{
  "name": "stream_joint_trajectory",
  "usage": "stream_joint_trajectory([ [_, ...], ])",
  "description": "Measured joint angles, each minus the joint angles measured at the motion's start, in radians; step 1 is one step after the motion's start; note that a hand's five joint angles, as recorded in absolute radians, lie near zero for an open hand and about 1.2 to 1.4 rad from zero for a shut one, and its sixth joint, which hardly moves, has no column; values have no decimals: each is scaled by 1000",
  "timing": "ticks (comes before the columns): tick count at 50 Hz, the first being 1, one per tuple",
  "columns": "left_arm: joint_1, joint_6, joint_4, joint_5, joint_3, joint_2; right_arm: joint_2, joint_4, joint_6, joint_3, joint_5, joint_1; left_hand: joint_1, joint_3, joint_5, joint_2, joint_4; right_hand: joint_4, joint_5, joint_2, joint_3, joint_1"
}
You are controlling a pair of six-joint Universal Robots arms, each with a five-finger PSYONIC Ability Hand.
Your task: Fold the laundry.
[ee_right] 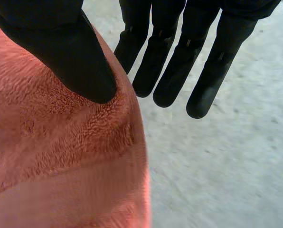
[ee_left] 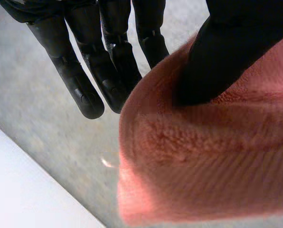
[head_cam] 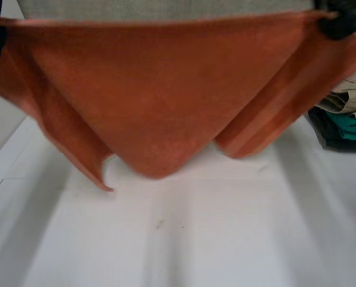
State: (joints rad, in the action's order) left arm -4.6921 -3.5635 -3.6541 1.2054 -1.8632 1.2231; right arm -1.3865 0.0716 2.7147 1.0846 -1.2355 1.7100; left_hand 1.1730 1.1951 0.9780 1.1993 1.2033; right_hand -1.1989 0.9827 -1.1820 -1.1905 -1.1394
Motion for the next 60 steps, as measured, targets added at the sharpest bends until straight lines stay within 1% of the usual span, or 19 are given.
stream_joint_trajectory([
  [2,-6,0,25,-7,1,6,-31,40,-11,4,6,-19,0,0,0,0,0,0,0,0,0,0],
  [4,-12,0,87,-31,8,30,-94,159,-56,8,22,-59,0,0,0,0,0,0,0,0,0,0],
  [9,-13,-2,196,-82,34,107,-99,308,-159,15,20,-66,0,0,0,0,0,0,0,0,0,0],
  [12,-13,-4,256,-103,66,186,-52,358,-223,18,-1,-42,0,0,0,0,0,0,6,0,0,0],
  [15,-12,-9,320,-112,141,333,30,386,-287,10,-44,-4,0,0,0,0,0,0,9,0,0,0],
  [18,-10,-13,354,-110,229,463,167,386,-343,-39,-123,41,0,0,0,0,0,0,9,0,0,0],
  [20,-6,-17,365,-104,288,531,217,374,-351,-69,-150,54,0,0,0,0,0,0,9,0,0,0],
  [23,9,-33,375,-76,452,678,335,301,-349,-166,-203,81,0,0,0,0,0,0,9,0,0,0],
  [26,39,-50,359,-32,634,787,410,163,-317,-259,-241,100,0,0,0,0,0,0,9,0,-1,0],
  [27,54,-57,341,-11,713,825,443,62,-291,-310,-263,109,0,0,0,0,0,0,9,0,-1,0],
  [30,86,-63,220,39,903,899,481,-185,-243,-391,-308,124,0,0,0,1,1,0,9,0,-1,0],
  [33,108,-53,-6,81,1015,924,491,-488,-213,-435,-338,133,0,0,0,1,1,-1,9,0,-2,0],
  [35,114,-43,-107,96,1034,923,491,-581,-206,-442,-342,135,0,0,0,1,1,-1,9,0,-2,0],
  [37,118,-26,-202,112,1037,913,489,-694,-198,-445,-339,137,0,0,0,1,1,-1,15,0,-2,0],
  [39,119,-11,-248,122,1021,901,488,-743,-193,-440,-330,138,0,0,0,1,1,-1,22,0,-2,0],
  [43,117,11,-255,130,951,880,486,-771,-180,-398,-303,136,0,0,6,1,1,-1,24,0,-2,0],
  [47,115,17,-228,130,836,865,480,-754,-168,-308,-259,130,0,0,6,1,1,-1,24,0,-2,0],
  [56,116,5,-178,112,515,834,485,-624,-160,-47,-103,109,0,1,6,1,1,-1,27,0,-2,0],
  [60,121,-21,-142,98,382,829,520,-552,-167,40,-73,100,0,0,6,1,1,-1,27,0,-2,0],
])
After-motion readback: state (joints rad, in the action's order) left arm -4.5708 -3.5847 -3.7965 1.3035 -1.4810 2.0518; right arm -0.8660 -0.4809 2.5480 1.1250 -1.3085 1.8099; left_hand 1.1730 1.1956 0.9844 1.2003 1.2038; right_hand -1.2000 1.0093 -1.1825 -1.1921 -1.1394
